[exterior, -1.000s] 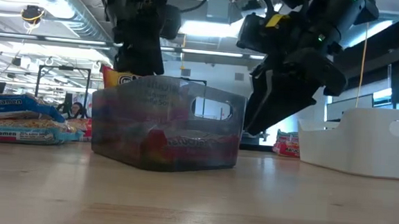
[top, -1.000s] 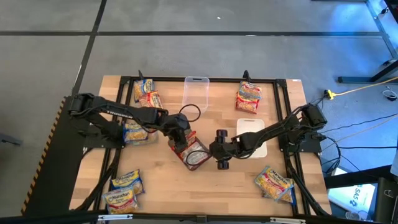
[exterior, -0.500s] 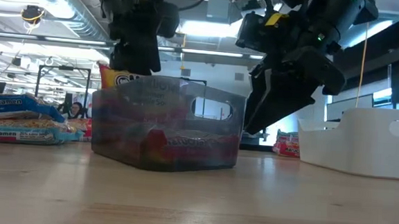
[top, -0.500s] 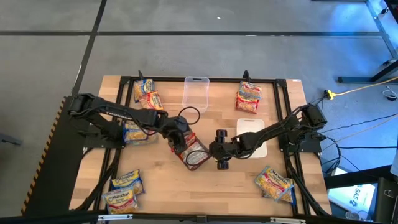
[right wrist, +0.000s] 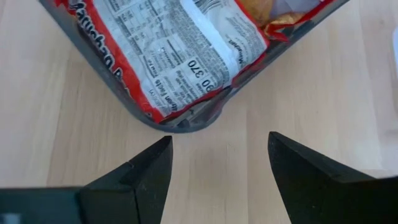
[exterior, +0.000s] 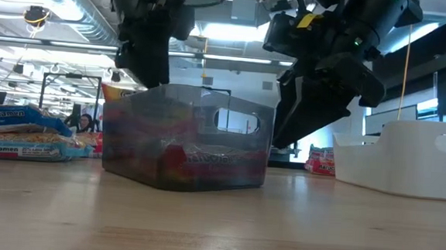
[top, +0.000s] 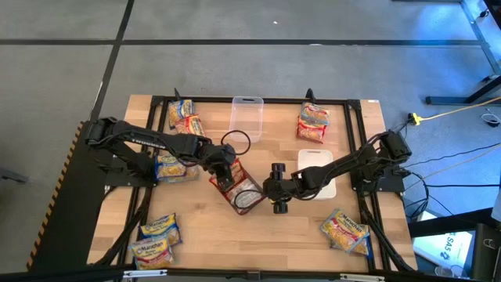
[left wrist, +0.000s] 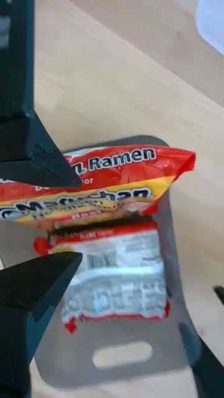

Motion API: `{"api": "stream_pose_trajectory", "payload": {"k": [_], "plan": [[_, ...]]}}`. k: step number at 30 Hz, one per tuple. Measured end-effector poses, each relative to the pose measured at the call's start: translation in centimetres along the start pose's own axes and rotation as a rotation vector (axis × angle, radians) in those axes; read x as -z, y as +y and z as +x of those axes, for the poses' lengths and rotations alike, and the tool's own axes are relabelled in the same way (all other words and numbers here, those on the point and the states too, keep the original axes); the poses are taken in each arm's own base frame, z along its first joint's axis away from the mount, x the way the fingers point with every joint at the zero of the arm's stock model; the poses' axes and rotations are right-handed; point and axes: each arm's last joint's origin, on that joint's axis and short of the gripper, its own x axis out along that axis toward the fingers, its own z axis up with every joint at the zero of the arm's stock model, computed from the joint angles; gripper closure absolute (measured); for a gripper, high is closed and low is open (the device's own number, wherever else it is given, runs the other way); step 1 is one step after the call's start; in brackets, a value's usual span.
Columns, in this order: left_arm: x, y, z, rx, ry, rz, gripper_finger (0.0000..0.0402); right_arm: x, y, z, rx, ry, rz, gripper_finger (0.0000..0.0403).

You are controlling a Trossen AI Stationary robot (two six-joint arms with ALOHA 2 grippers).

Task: Sort Maruchan noodles
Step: Remove the red noodle pack from the gray bin

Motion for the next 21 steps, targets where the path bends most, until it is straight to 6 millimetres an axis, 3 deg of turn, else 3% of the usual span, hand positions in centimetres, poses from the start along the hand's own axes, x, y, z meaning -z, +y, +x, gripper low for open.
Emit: {"api": "stream_pose_trajectory", "payload": {"k": [7, 16, 21], "plan": [[0.6, 0.6, 1.3, -0.08, 0.009, 0.018, 0.0231, -0.1, 0.0, 0.0, 0.009, -0.015, 0.003, 0.0166], [-0.9, -0.2, -0.9, -0.13, -0.04, 0.056, 0.0231, -0.2, 0.0, 0.0, 0.007, -0.022, 0.006, 0.0166], [-0.3, 0.6, -0.2, -0.168, -0.007, 0.06, 0.0231, -0.2, 0.0, 0.0, 0.007, -0.024, 0.007, 0.0166]]}}
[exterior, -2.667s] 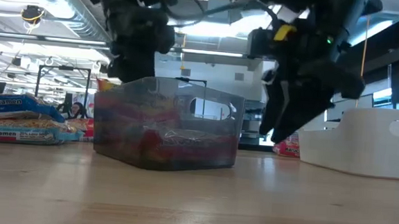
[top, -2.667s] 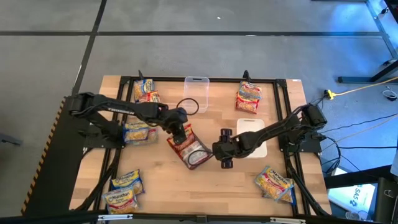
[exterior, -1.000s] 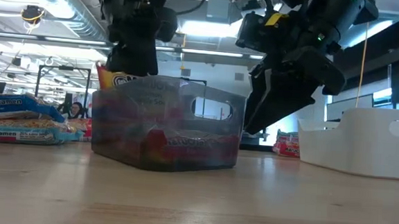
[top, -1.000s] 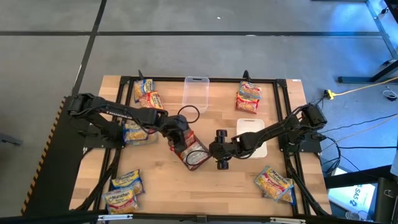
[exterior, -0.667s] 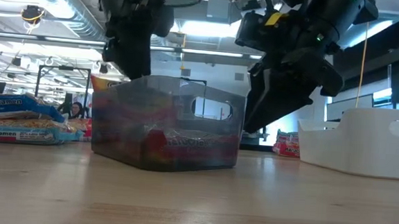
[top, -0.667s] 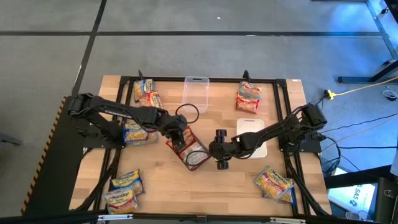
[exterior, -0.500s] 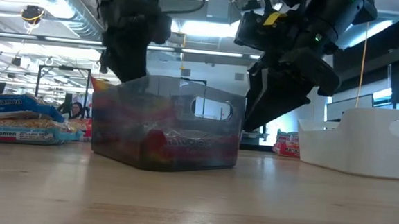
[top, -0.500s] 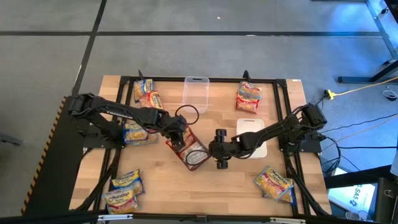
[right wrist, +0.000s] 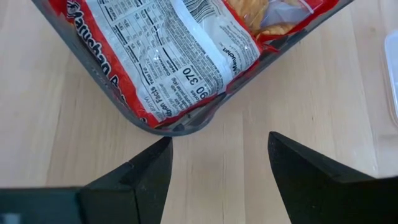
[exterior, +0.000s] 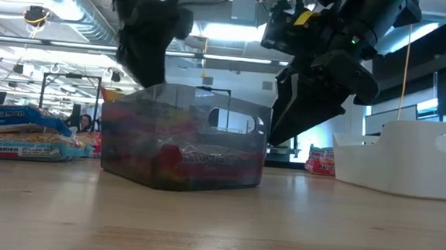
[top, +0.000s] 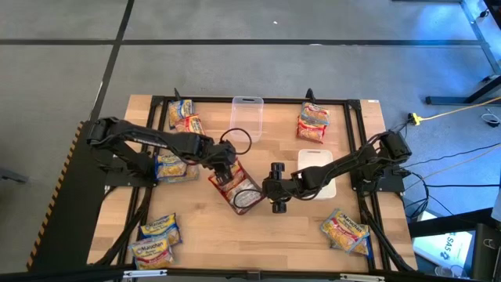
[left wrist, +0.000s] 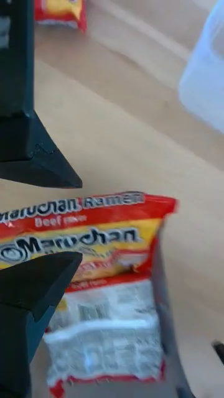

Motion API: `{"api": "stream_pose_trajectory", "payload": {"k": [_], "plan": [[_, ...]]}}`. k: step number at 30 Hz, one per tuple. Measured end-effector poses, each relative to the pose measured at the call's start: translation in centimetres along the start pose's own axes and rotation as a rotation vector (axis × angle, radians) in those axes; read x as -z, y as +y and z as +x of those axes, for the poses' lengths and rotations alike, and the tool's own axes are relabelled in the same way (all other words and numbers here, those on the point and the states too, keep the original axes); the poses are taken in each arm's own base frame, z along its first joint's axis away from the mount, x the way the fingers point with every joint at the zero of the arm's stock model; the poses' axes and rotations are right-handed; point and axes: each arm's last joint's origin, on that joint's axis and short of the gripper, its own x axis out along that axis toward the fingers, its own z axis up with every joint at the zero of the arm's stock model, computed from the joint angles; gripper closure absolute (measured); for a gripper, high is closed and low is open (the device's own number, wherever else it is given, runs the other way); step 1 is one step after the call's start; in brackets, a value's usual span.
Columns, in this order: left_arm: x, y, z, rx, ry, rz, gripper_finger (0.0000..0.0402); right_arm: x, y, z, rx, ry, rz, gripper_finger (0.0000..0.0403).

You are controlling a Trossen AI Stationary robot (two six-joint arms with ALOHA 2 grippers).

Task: Sort Maruchan noodles
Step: Remove the red noodle pack from the gray bin

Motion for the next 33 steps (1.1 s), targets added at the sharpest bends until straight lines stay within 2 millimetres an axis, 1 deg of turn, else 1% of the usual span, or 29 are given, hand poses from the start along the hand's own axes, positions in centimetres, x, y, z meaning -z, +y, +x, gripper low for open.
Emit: {"api": "stream_pose_trajectory", "payload": {"k": [3, 6, 15, 17, 23, 25, 28, 30, 33], "plan": [[0.7, 0.3, 1.0, 0.029, 0.036, -0.014, 0.0231, 0.0, 0.0, 0.0, -0.001, -0.002, -0.006, 0.0166], [1.0, 0.2, 1.7, 0.085, 0.049, -0.018, 0.0231, -0.1, 0.0, 0.0, -0.002, -0.008, -0.02, 0.0166], [0.3, -1.0, 1.5, 0.296, 0.023, -0.018, 0.0231, -0.2, 0.0, 0.0, -0.004, -0.025, -0.015, 0.0166], [0.3, -1.0, 1.6, 0.299, 0.022, -0.019, 0.0231, -0.3, 0.0, 0.0, -0.004, -0.026, -0.015, 0.0166], [0.5, -1.6, 4.0, 0.24, 0.071, -0.007, 0.0231, -0.3, 0.1, 0.0, -0.008, -0.031, -0.013, 0.0166], [0.7, -1.8, 4.5, 0.225, 0.079, 0.001, 0.0231, -0.3, 0.1, 0.0, -0.013, -0.03, -0.015, 0.0166], [0.8, -2.1, 4.7, 0.211, 0.079, 0.01, 0.0245, -0.3, 0.1, 0.0, -0.016, -0.032, -0.015, 0.0166], [1.1, -2.1, 4.8, 0.208, 0.087, 0.012, 0.0264, -0.5, 0.1, 0.0, -0.004, -0.046, -0.009, 0.0166], [1.0, -2.2, 4.4, 0.222, 0.074, 0.014, 0.0297, -0.5, 0.0, 0.0, -0.001, -0.048, -0.007, 0.0166]]}}
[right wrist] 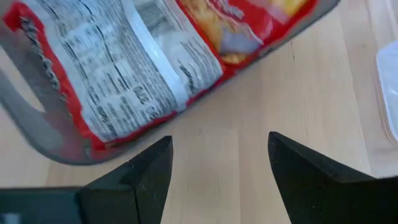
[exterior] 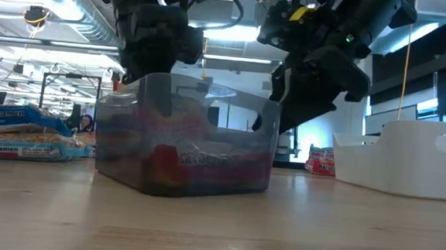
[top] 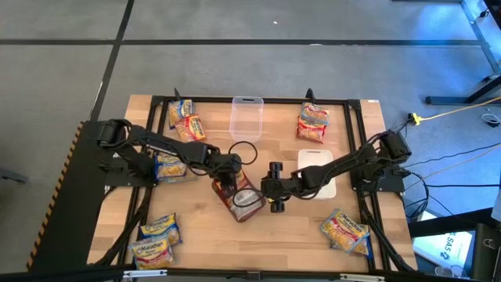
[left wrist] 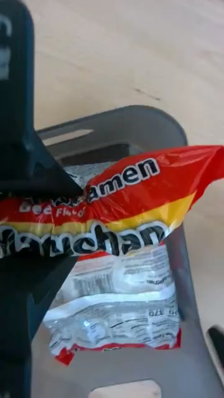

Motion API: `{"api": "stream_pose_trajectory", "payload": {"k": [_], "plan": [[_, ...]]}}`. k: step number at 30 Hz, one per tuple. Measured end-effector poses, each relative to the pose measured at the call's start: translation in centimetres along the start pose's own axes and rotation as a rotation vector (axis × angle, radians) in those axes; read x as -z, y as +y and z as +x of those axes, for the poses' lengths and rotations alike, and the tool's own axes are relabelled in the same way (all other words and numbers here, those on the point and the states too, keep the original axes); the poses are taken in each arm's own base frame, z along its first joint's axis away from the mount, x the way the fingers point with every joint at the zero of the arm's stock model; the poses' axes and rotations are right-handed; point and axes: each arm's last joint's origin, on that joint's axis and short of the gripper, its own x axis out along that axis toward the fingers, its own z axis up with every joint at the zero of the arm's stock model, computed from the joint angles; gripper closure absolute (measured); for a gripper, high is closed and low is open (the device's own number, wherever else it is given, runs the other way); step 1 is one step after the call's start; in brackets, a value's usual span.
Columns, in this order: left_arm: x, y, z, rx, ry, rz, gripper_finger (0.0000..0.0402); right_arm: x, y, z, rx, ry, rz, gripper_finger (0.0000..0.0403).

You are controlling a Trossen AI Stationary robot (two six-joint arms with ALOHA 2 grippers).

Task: Sort Maruchan noodles
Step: Remove the red noodle pack from the gray bin

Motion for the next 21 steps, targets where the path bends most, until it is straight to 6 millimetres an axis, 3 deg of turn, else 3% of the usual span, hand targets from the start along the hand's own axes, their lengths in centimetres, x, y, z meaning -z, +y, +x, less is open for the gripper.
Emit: {"api": "stream_pose_trajectory", "payload": {"k": [8, 11, 17, 21], "plan": [[-0.1, 0.0, -0.9, -0.009, -0.021, 0.012, 0.0325, 0.1, 0.0, 0.0, -0.002, 0.006, -0.004, 0.0166], [-0.4, -0.2, -2.3, -0.031, -0.029, 0.039, 0.0324, 0.3, -0.1, -0.5, -0.001, 0.036, -0.011, 0.0166], [-2.5, -0.7, -6.2, -0.054, -0.199, 0.112, 0.0324, 0.3, -1.1, -3.5, 0.02, 0.125, 0.024, 0.0166], [-4.0, -0.3, -7.5, -0.107, -0.323, 0.177, 0.0323, 0.7, -1.9, -5.9, 0.045, 0.16, 0.073, 0.0166]]}}
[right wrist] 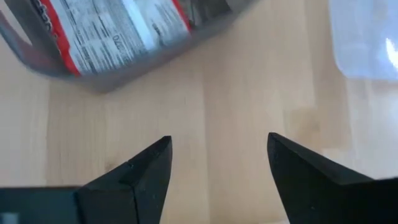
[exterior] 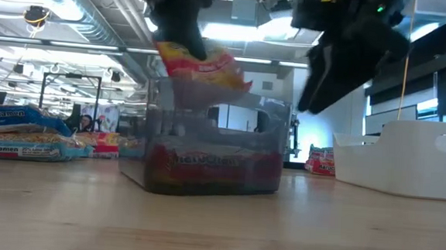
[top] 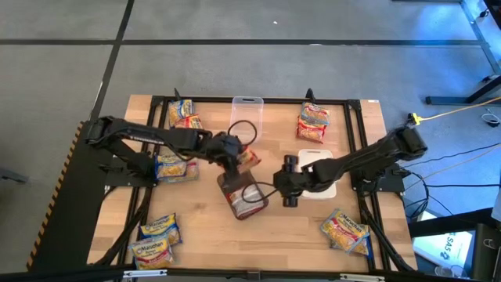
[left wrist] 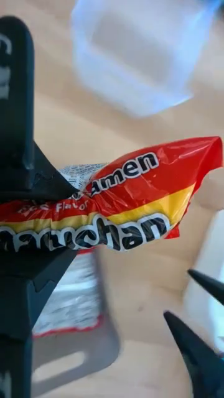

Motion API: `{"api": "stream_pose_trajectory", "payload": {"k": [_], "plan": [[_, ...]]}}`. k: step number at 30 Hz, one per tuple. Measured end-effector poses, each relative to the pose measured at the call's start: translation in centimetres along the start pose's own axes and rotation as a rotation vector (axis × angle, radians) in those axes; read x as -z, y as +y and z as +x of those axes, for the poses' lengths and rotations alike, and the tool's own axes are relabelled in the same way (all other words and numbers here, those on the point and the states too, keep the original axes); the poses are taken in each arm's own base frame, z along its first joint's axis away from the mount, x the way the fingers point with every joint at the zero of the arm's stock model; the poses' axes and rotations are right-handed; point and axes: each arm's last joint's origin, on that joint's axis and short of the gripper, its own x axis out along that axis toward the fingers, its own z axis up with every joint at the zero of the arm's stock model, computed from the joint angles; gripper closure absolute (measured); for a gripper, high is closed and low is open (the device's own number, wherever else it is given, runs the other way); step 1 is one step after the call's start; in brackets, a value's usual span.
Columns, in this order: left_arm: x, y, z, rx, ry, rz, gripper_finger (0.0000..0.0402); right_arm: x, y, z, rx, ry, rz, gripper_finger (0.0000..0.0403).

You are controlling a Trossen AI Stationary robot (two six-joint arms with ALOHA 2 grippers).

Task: Sort Maruchan noodles
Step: Remove the red noodle pack from the gray bin

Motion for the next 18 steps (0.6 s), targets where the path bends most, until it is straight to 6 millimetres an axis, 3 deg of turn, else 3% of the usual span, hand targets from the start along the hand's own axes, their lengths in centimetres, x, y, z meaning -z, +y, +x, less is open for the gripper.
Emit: {"api": "stream_pose_trajectory", "payload": {"k": [3, 9, 18], "plan": [[-1.0, 0.7, 0.7, -0.027, -0.083, 0.046, 0.0323, 0.4, -0.5, -1.3, 0.004, 0.012, 0.041, 0.0166], [-2.2, 2.0, 4.3, -0.041, -0.168, 0.08, 0.0323, 0.9, -0.9, -1.9, 0.033, 0.053, 0.075, 0.0166], [-1.5, 2.7, 9.9, 0.016, -0.097, 0.063, 0.0323, 2.1, -1.3, -2.1, 0.095, 0.163, 0.12, 0.0166]]}}
